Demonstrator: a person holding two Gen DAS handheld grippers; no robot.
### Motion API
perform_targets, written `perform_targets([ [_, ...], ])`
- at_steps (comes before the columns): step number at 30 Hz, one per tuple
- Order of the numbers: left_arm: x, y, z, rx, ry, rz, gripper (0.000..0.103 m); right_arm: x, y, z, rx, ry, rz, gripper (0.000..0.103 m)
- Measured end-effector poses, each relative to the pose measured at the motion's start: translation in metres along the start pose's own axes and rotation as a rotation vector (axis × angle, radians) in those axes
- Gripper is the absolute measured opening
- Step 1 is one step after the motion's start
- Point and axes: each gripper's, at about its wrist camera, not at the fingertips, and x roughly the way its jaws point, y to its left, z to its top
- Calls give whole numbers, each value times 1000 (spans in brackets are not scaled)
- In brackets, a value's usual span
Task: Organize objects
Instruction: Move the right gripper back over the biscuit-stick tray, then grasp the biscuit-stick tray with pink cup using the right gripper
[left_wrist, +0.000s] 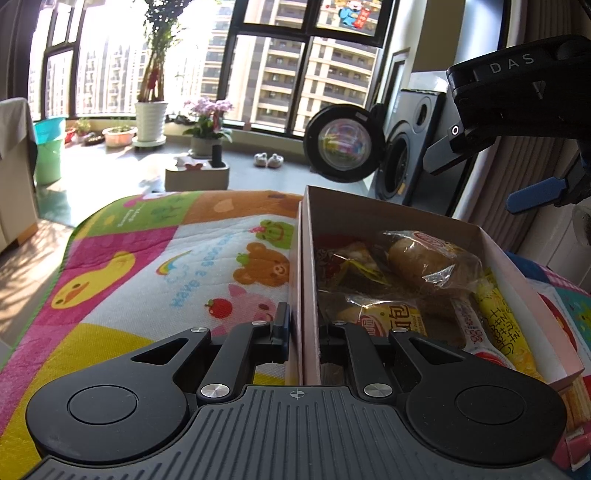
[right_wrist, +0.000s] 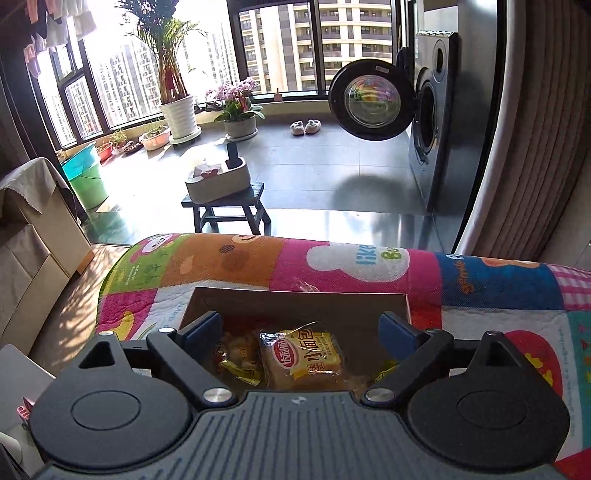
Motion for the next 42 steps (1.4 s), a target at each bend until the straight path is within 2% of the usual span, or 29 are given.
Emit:
perform_targets([
  [9, 0, 0, 0, -1, 1, 0, 13, -29, -30, -36, -50, -35, -128, 97],
  [16, 0, 0, 0, 0, 0, 1, 13, -70, -73, -90, 15, -60, -195, 103],
  [23, 0, 0, 0, -5, 2, -4, 13, -74, -111, -164, 137, 47, -214, 103],
  [29, 1, 0, -1, 1, -1, 1, 13, -72, -123, -203, 230, 87, -178, 103],
  [31, 3, 0, -2, 4, 4, 3, 12, -71, -122, -208, 235, 86, -171, 103],
  [34, 5, -1, -3, 5, 13, 6, 12, -69, -113, -210, 176, 73, -194, 103],
  [40, 4, -1, -3, 5, 13, 6, 12, -51, -110, -199, 99, 43, -231, 103],
  [42, 4, -1, -3, 5, 13, 6, 12, -44, -113, -192, 94, 29, -231, 98],
])
